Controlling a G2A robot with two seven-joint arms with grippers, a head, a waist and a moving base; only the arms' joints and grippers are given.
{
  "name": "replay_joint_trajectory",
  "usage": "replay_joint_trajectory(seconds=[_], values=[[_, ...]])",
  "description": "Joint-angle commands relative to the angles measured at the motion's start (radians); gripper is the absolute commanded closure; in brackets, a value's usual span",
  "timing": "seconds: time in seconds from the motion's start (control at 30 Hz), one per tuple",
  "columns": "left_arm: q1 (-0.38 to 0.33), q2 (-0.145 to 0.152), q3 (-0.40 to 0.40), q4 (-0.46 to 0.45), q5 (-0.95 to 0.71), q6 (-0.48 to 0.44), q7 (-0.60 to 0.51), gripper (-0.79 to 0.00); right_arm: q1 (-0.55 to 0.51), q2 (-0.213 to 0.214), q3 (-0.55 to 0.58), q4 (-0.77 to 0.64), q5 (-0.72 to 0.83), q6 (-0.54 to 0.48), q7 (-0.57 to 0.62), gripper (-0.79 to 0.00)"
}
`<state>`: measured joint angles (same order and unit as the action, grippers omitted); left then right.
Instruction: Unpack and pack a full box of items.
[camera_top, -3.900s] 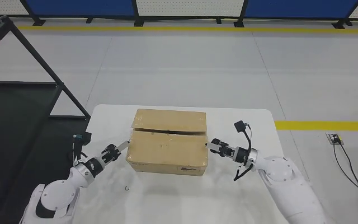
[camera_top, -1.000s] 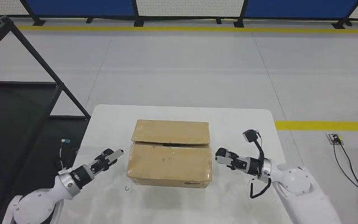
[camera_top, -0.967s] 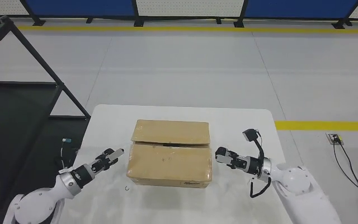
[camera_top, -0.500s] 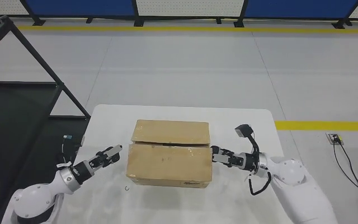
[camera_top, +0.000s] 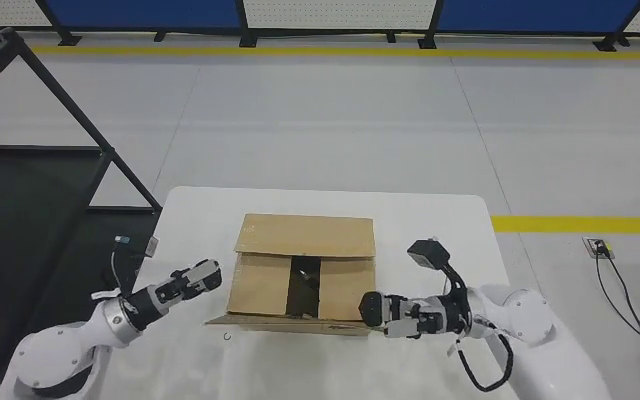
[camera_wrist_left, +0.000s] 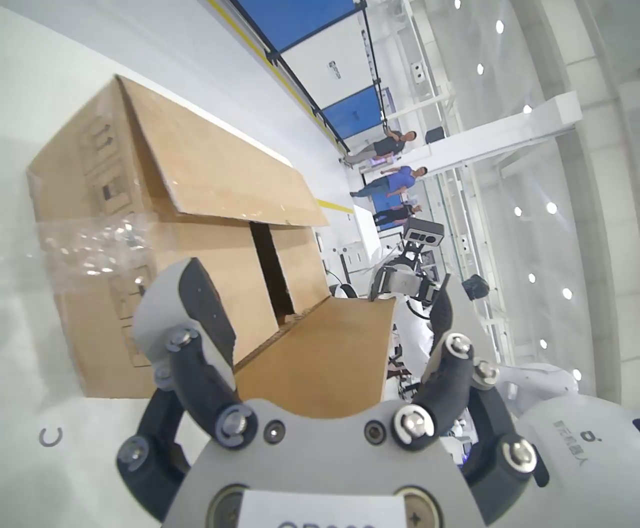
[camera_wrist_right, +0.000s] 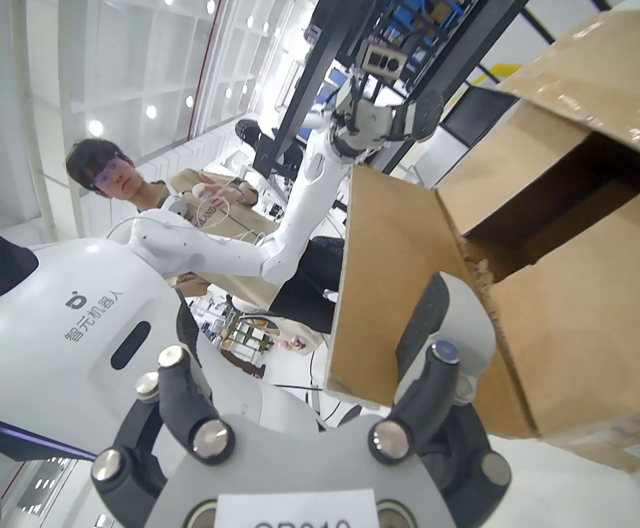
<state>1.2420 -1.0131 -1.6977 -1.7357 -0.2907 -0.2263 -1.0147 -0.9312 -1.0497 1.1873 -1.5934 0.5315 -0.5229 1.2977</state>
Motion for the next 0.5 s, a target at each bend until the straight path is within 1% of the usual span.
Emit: replay_joint_trajectory(seconds=[0.0,0.2,0.33,0.47], values=[[-0.002,0.003,0.007,-0.003,-0.029,-0.016,-0.069,-0.785,-0.018,0.016,-0.006,-0.039,-0.016,0.004,0.004,-0.785],[-0.011,0.013,0.02,0.012,-0.1,-0.048,-0.226,-0.785,-0.05,0.06,-0.052,-0.083,-0.101,-0.015,-0.015,-0.785],[-0.01,0.02,0.025,0.017,-0.13,-0.068,-0.305,-0.785,-0.045,0.084,-0.1,-0.073,-0.131,-0.039,-0.039,-0.785],[-0.006,0.027,0.03,0.02,-0.118,-0.086,-0.36,-0.785,-0.026,0.104,-0.144,-0.034,-0.13,-0.062,-0.062,-0.785]])
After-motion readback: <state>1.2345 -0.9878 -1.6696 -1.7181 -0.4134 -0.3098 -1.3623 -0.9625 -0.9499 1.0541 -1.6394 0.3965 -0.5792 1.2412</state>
